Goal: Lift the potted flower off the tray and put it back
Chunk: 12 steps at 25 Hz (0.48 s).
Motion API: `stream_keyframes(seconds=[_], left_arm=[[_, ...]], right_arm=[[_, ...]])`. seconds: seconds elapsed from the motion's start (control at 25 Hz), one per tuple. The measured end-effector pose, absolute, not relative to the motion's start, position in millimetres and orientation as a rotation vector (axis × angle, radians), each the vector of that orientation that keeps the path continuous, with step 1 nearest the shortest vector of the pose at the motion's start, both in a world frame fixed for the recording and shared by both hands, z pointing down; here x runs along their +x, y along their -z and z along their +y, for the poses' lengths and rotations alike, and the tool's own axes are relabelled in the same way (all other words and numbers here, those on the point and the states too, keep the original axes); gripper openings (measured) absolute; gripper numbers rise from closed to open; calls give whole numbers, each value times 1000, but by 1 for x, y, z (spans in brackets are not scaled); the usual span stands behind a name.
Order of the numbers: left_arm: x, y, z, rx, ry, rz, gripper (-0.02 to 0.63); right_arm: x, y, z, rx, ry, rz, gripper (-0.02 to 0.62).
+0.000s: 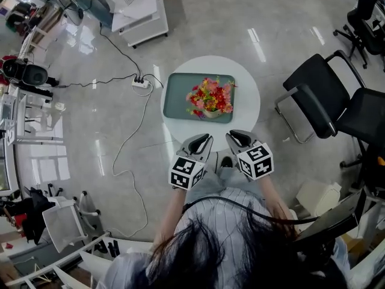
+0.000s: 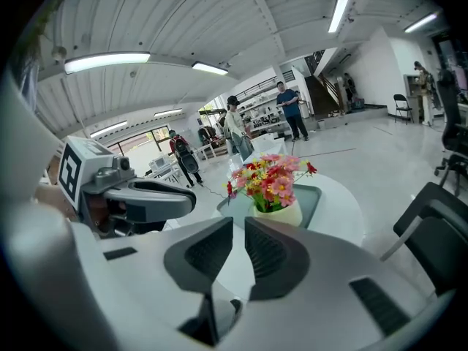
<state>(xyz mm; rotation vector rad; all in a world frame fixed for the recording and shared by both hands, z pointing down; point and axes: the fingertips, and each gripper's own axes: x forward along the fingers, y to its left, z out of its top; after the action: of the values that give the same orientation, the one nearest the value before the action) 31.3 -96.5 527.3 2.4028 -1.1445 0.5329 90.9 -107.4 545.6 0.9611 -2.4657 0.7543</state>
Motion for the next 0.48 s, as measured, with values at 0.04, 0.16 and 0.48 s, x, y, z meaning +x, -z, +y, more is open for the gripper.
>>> stream_keyframes(seconds=[0.04, 0.16, 0.48], left_arm=[[30, -527, -97, 2402, -541, -1150, 26], [24, -530, -97, 2392, -565, -1157, 26], [10, -544, -98, 2355, -612, -1152, 26]], right_arm=[[90, -546, -109, 958, -755, -2465, 66], [87, -550, -111, 948, -766, -2465, 66], [83, -564, -118, 914, -748, -2445, 66]])
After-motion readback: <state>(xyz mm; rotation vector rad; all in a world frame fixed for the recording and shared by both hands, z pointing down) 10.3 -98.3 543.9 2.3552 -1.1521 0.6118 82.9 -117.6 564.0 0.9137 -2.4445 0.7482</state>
